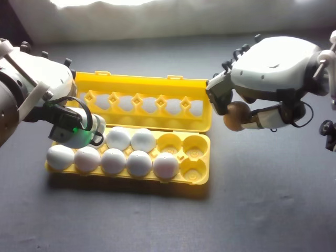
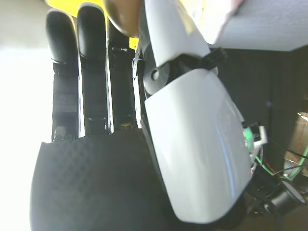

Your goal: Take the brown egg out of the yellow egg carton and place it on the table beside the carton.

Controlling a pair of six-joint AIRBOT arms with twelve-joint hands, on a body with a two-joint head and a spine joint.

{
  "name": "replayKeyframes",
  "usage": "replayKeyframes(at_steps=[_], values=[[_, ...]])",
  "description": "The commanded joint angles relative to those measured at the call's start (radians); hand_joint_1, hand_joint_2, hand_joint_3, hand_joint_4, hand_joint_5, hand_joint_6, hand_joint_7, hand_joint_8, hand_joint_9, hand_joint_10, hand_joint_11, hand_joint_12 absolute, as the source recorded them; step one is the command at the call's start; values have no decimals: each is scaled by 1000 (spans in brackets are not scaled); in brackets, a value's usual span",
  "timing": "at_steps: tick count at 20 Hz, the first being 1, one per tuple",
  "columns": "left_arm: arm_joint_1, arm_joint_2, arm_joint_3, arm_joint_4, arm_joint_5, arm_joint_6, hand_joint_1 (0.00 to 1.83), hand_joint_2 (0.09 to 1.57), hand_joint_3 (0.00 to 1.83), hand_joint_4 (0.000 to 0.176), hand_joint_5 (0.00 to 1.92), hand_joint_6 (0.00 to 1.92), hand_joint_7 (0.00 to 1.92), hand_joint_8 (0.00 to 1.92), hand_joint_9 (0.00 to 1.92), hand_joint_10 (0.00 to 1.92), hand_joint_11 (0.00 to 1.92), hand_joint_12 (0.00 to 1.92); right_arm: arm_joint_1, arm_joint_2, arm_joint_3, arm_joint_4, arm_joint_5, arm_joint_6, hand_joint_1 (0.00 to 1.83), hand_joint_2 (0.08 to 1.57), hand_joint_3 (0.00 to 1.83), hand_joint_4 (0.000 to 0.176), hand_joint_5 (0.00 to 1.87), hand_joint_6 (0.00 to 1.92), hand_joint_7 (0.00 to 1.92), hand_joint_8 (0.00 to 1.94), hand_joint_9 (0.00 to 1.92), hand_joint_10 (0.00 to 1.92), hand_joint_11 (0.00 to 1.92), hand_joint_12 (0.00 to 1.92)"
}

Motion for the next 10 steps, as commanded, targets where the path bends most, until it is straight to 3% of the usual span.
replayKeyframes(at_steps=[1,5,7,9,10], values=[[-12,14,-3,84,-9,1,135,1325,0,0,392,2,475,3,422,5,0,683,-3,8,-5,0,115,9,1348,1207,1,0,665,1385,836,1237,775,1381,526,1450],[-12,14,-3,83,-9,1,65,1342,3,0,406,3,486,2,437,6,0,692,-35,7,-4,0,140,3,1356,1187,0,0,707,1322,864,1185,823,1325,540,1426],[-12,14,-3,83,-9,1,138,1323,0,0,407,2,496,4,439,4,0,682,-51,4,-4,0,172,-4,1354,1192,1,0,692,1336,870,1190,797,1352,527,1438],[-12,14,-3,83,-9,1,100,1324,0,0,412,4,500,4,444,5,0,692,-60,-7,-2,0,181,-15,1349,1204,3,0,665,1370,844,1230,779,1382,502,1451],[-12,14,-3,83,-9,1,183,1320,0,0,411,5,497,5,444,9,0,703,-65,-14,-1,0,181,-15,1348,1206,1,0,660,1379,846,1222,774,1386,504,1453]])
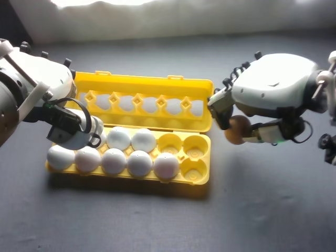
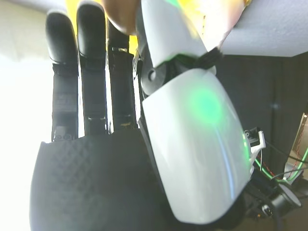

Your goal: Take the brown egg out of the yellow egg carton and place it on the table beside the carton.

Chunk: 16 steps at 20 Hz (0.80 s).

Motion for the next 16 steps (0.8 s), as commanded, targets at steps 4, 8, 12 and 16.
replayKeyframes(at_steps=[4,8,12,16], values=[[-12,14,-3,83,-6,1,80,1335,4,0,380,1,470,2,418,5,0,664,-16,-12,4,0,124,-3,1351,1197,3,0,674,1366,856,1204,794,1354,529,1438],[-12,14,-3,83,-6,1,91,1334,2,0,401,5,496,6,445,10,0,729,-23,-17,10,0,131,-10,1350,1201,1,0,671,1361,847,1212,791,1371,497,1435],[-12,14,-3,84,-6,1,78,1340,4,0,398,3,495,1,443,3,0,743,-42,-19,12,0,131,-22,1353,1192,0,0,693,1334,864,1185,804,1346,519,1416],[-12,14,-3,85,-6,1,168,1312,0,0,430,5,523,4,473,9,0,747,-48,-19,19,0,131,-32,1339,1230,2,0,595,1451,822,1242,725,1458,470,1468]])
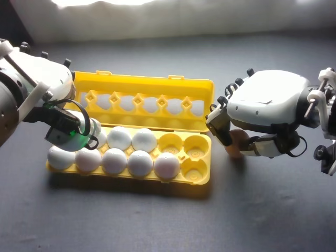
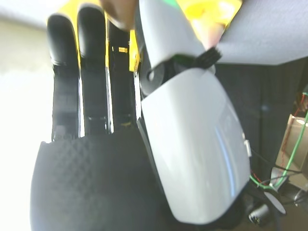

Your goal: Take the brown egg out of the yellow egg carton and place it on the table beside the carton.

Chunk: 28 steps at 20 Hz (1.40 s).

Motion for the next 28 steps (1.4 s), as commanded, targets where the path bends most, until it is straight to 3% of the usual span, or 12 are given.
replayKeyframes(at_steps=[1,2,3,4,5,6,7,9,19,20,22,28], values=[[-12,14,-3,85,-6,1,157,1313,0,0,416,2,508,1,459,2,0,721,4,10,3,0,102,-4,1202,1242,0,0,621,1461,843,1251,672,1070,437,1460],[-12,14,-3,85,-6,1,134,1322,2,0,373,1,462,1,411,1,0,627,3,10,4,0,102,-5,1162,1253,0,0,628,1478,817,1284,654,911,386,1474],[-12,14,-3,85,-6,1,91,1333,6,0,357,2,446,1,398,0,0,614,3,10,4,0,102,-6,1106,1257,0,0,690,1400,704,856,634,841,342,1466],[-12,14,-3,85,-6,1,91,1333,6,0,357,2,446,1,398,0,0,614,2,10,4,0,102,-7,1106,1257,0,0,690,1400,704,856,634,841,342,1466],[-12,14,-3,85,-6,1,119,1325,2,0,396,8,484,6,435,8,0,703,2,10,4,0,102,-9,1181,1185,0,0,579,870,718,576,613,743,301,1428],[-12,14,-3,85,-6,1,129,1322,0,0,395,2,478,4,425,6,0,642,2,10,4,0,102,-11,1182,1161,0,0,610,468,749,327,571,676,227,1440],[-12,14,-3,85,-6,1,129,1322,0,0,395,2,478,4,425,6,0,642,2,10,4,0,102,-12,1182,1161,0,0,610,468,749,327,571,676,227,1440],[-12,14,-3,84,-6,1,57,1342,3,0,410,2,493,3,447,8,0,712,2,10,4,0,102,-13,1160,1155,0,0,688,272,808,126,587,565,216,1415],[-12,14,-3,84,-6,1,100,1328,0,0,411,9,501,8,447,10,0,733,31,31,2,-1,95,-23,1164,1162,3,0,678,242,826,72,550,641,212,1455],[-13,14,-3,82,-6,1,189,1316,0,0,416,5,508,4,452,7,0,695,45,45,-1,-2,90,-23,1170,1157,0,0,682,247,833,73,548,654,213,1460],[-14,14,-3,76,-5,3,83,1339,6,0,389,3,479,3,422,5,0,666,88,94,-25,-24,67,-13,1180,1139,0,0,700,232,857,66,582,622,255,1423],[-14,14,-3,75,-5,4,165,1315,0,0,407,1,491,1,445,5,0,691,146,257,-138,-71,26,-12,1178,1153,0,0,691,231,851,49,565,648,238,1435]])
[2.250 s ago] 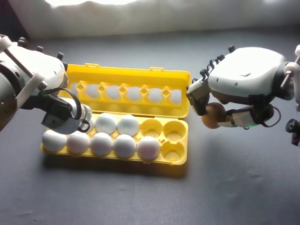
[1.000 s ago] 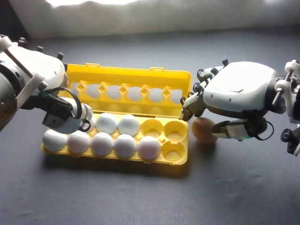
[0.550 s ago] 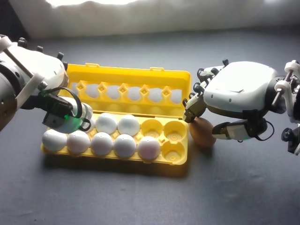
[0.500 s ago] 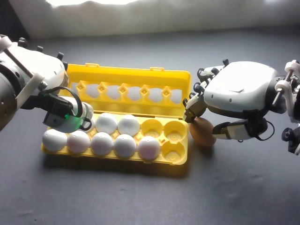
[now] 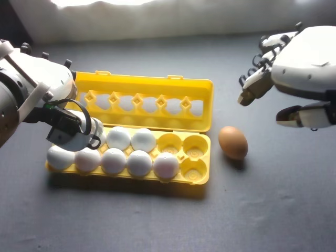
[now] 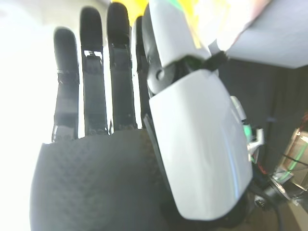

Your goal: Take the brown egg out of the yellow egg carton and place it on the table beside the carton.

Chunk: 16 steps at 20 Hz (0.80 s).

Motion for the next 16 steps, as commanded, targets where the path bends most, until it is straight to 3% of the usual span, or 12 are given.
replayKeyframes(at_steps=[1,4,8,10,11,12,14,16], values=[[-14,14,-3,80,-7,3,181,1310,0,0,426,6,511,7,463,10,0,726,20,25,-3,-1,90,0,1174,1160,2,0,691,232,849,48,560,647,234,1434],[-14,14,-3,81,-7,3,147,1312,0,0,420,2,509,2,464,4,0,745,32,77,-29,-42,81,-8,1190,1160,2,0,698,221,860,43,578,625,232,1414],[-17,14,-3,77,-8,3,97,1330,4,0,403,2,493,1,443,4,0,716,-12,126,-35,-178,210,13,1184,1162,2,0,697,216,856,35,556,645,207,1460],[-17,14,-3,78,-8,4,107,1326,2,0,430,3,516,2,465,5,0,767,-57,146,-21,-374,362,207,1186,1159,0,0,718,225,871,40,569,658,222,1464],[-17,14,-3,78,-8,4,119,1327,2,0,399,2,487,1,431,3,0,701,-86,154,-10,-439,469,302,1187,1164,2,0,705,219,860,35,558,655,210,1458],[-17,14,-3,77,-9,4,149,1314,0,0,436,6,529,5,472,10,0,770,-108,157,1,-477,544,359,1173,1168,4,0,703,219,859,34,555,657,208,1458],[-18,14,-3,76,-9,4,111,1328,5,0,426,3,518,2,465,4,0,778,-117,157,7,-520,550,406,1168,1170,5,0,701,218,854,32,550,656,204,1456],[-17,14,-3,78,-10,5,117,1329,4,0,410,3,506,2,454,3,0,733,-116,157,12,-722,507,608,1179,1173,5,0,703,219,854,31,547,655,205,1453]])
